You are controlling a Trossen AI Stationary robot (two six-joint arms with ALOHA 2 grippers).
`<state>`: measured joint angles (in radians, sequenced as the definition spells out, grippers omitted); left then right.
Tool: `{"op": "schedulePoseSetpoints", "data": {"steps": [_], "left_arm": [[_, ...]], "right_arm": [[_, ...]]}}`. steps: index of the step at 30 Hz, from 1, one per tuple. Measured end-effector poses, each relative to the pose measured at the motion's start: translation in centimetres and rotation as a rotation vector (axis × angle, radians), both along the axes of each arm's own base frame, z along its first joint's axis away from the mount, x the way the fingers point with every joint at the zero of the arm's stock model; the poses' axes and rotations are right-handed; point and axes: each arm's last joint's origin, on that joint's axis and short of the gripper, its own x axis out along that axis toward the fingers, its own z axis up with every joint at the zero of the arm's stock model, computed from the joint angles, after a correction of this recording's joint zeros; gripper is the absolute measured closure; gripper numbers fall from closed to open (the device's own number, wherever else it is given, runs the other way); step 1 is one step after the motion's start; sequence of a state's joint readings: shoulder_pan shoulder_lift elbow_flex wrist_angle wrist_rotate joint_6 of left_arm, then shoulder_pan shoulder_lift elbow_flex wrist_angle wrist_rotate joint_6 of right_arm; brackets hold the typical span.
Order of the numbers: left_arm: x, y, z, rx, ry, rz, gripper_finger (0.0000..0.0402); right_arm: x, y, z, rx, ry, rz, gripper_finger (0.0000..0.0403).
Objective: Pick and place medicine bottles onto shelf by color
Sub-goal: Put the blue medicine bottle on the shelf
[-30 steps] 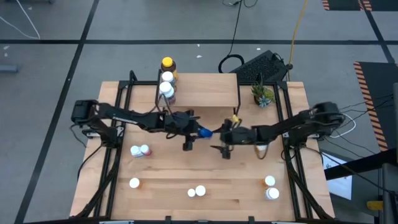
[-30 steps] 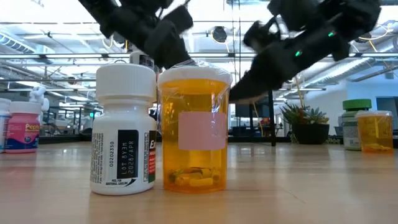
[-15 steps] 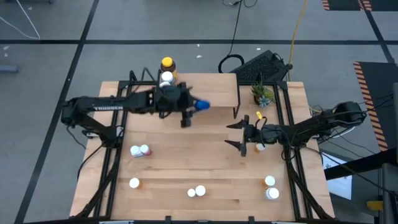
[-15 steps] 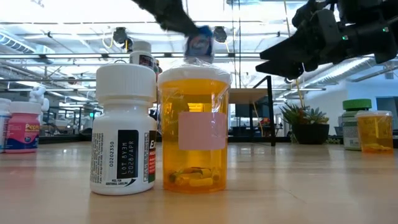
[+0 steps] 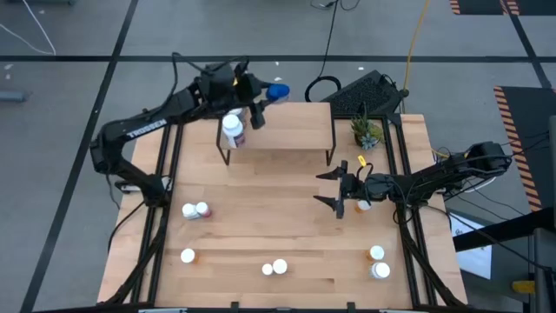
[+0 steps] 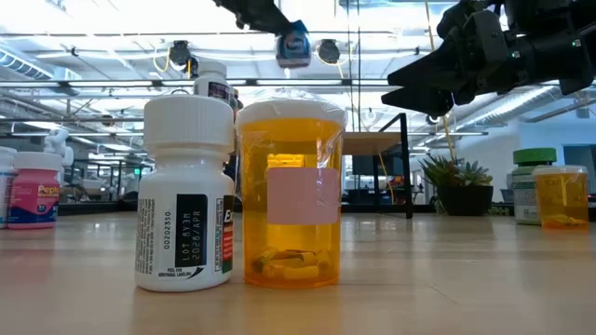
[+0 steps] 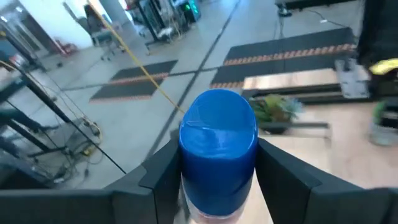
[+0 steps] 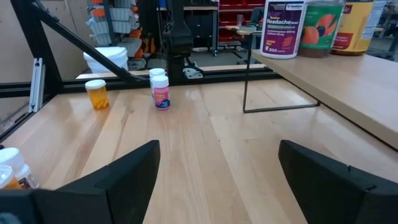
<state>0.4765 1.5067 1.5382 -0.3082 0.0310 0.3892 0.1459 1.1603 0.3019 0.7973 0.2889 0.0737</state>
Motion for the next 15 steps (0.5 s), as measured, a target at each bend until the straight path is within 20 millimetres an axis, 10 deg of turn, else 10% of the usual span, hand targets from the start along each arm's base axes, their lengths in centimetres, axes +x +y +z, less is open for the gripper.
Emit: {"op": "schedulePoseSetpoints", "data": {"steps": [15], "left_arm": [[2.0,6.2,-5.7,-0.077,0.256,0.068,0.0215]], "right_arm": [[0.0,0.0,0.1,-0.006,-0.003,-0.002,0.0078]]}}
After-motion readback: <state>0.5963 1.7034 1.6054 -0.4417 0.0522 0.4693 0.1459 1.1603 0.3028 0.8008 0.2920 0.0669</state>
